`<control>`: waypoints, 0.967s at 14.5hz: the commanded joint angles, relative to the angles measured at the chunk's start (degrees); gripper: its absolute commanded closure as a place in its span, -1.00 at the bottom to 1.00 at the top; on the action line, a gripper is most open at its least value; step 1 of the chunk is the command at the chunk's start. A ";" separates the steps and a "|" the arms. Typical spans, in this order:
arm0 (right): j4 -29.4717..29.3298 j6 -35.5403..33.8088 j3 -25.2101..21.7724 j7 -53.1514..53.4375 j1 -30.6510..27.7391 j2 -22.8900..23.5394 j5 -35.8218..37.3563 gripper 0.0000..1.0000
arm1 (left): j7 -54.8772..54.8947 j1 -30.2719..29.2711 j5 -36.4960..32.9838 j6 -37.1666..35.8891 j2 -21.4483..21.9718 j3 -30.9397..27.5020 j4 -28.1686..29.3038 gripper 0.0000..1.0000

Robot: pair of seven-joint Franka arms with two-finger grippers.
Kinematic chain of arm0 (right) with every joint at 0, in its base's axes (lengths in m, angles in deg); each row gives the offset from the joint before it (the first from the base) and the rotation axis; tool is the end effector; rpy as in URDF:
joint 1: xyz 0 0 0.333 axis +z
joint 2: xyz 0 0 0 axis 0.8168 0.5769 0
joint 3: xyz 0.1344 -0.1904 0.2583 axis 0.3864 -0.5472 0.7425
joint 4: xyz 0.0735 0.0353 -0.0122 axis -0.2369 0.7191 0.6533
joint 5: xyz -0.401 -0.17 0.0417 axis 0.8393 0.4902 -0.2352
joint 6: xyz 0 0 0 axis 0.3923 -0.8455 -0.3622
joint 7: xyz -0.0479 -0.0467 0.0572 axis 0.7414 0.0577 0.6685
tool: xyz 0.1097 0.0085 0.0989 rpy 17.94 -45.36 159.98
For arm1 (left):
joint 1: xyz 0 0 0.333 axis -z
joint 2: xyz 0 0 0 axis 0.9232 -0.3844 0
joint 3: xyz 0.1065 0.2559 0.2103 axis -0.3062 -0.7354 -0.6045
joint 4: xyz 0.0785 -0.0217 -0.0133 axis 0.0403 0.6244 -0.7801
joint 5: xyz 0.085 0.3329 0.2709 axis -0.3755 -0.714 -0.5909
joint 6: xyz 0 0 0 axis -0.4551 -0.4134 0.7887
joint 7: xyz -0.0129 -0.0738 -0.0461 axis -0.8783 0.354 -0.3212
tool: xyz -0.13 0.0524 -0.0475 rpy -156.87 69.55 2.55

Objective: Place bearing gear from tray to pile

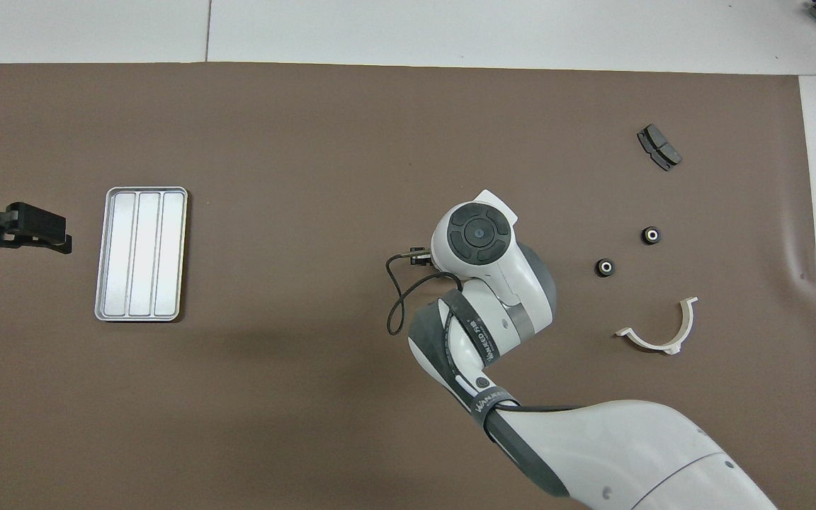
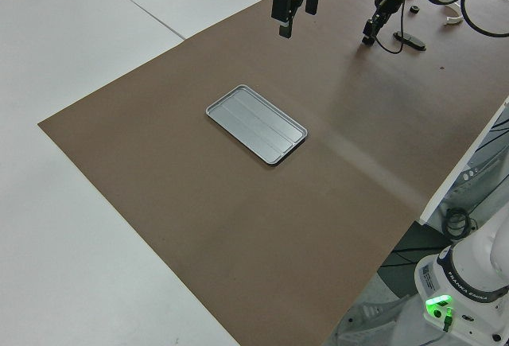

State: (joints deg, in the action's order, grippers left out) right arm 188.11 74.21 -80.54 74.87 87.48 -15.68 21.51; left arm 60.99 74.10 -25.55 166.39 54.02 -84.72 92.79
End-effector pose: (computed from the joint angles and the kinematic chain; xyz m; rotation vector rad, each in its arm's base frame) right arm 0.6114 0.3455 0.2444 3.1328 0.0480 0.1116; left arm 0.5886 -0.0059 0.5675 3.1145 0.0960 -0.1086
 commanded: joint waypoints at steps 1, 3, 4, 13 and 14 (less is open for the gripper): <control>1.70 -0.52 0.16 -0.94 0.16 -1.77 0.60 -0.04 | 0.04 0.33 -1.28 4.37 3.88 0.09 6.33 -1.00; 2.04 -0.61 0.07 -0.94 0.25 -1.85 0.60 -0.01 | 0.04 0.33 -1.28 4.37 3.89 0.09 6.34 -1.00; 2.05 -0.61 0.07 -0.94 0.16 -1.94 0.60 0.00 | 0.04 0.33 -1.71 4.72 3.89 0.09 6.34 -1.00; 1.17 -0.79 0.07 -0.77 0.07 -2.03 -0.18 1.00 | 0.39 0.15 -1.80 7.44 4.06 0.36 6.69 -1.00; 0.99 -2.01 0.07 -0.60 -0.62 -3.34 -0.28 1.00 | 0.48 0.15 -1.80 7.79 3.98 0.36 6.69 -1.00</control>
State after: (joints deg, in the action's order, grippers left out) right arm 188.52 74.01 -80.53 74.86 87.70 -16.40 21.50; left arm 61.00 74.10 -25.93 171.86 55.94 -84.45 96.79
